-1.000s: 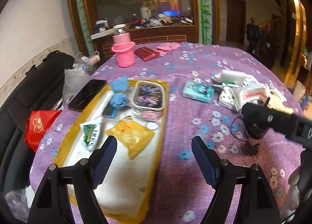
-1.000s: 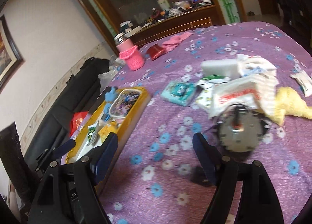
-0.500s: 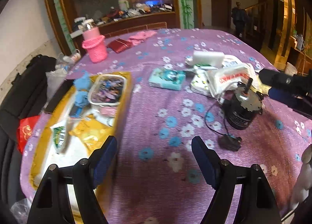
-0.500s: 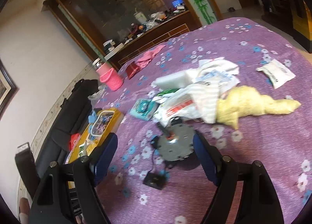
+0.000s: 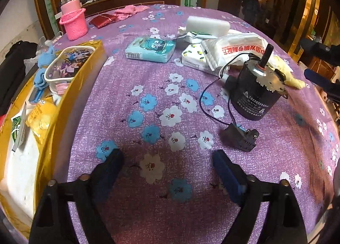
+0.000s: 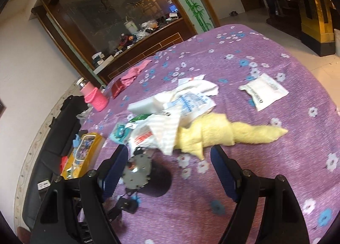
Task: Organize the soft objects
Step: 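Move both open grippers back toward remaining items near black motor, then grasp teal wet-wipes pack with left gripper while right gripper grasps white foam, then carry wipes pack and white foam to the tray and open both grippers, then move both open grippers back toward the black motor and loose items, then grasp white red-print plastic bag with left gripper while right gripper grasps yellow cloth, then carry plastic bag and yellow cloth to the tray and release both inside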
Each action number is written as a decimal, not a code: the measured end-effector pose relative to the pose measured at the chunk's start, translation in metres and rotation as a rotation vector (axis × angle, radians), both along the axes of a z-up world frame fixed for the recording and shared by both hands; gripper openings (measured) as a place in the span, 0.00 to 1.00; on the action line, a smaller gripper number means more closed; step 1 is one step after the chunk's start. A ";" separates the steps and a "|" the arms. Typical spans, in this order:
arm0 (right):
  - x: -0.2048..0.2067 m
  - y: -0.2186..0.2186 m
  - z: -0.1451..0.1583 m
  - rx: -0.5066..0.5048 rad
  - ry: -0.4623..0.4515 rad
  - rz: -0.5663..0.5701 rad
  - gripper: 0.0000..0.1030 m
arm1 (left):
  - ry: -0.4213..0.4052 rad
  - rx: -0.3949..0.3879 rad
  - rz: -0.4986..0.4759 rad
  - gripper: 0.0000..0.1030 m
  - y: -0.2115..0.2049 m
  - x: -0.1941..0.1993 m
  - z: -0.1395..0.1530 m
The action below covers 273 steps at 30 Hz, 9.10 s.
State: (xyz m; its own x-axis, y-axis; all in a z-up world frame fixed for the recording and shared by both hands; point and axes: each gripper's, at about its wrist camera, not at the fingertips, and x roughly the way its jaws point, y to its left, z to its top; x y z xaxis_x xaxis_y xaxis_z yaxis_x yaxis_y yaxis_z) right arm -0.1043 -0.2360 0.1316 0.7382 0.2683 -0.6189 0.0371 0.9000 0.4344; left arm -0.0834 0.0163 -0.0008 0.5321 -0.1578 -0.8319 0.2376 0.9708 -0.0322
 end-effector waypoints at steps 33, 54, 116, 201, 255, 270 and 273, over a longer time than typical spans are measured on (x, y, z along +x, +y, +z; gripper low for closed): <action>0.190 0.106 -0.017 -0.636 0.187 0.467 0.36 | 0.139 -0.270 0.015 0.97 0.022 0.143 0.048; 0.125 0.030 0.021 -0.318 0.071 0.364 0.20 | 0.079 0.080 0.121 0.85 -0.027 0.213 0.004; 0.049 0.330 -0.014 -0.077 0.199 0.758 0.13 | -0.017 -0.328 0.381 0.58 0.264 0.001 0.029; 0.044 0.104 0.042 0.195 0.042 0.566 0.68 | -0.061 -0.290 0.043 0.71 0.089 -0.006 0.070; 0.083 0.021 -0.047 -0.516 0.304 0.385 0.65 | 0.049 0.227 -0.686 0.70 -0.036 0.082 0.018; 0.036 -0.013 -0.015 -0.300 0.203 0.227 0.41 | 0.003 -0.012 -0.518 0.44 0.006 0.027 0.067; 0.018 -0.022 -0.005 -0.254 0.185 0.195 0.41 | -0.029 -0.092 -0.523 0.44 0.017 0.004 0.083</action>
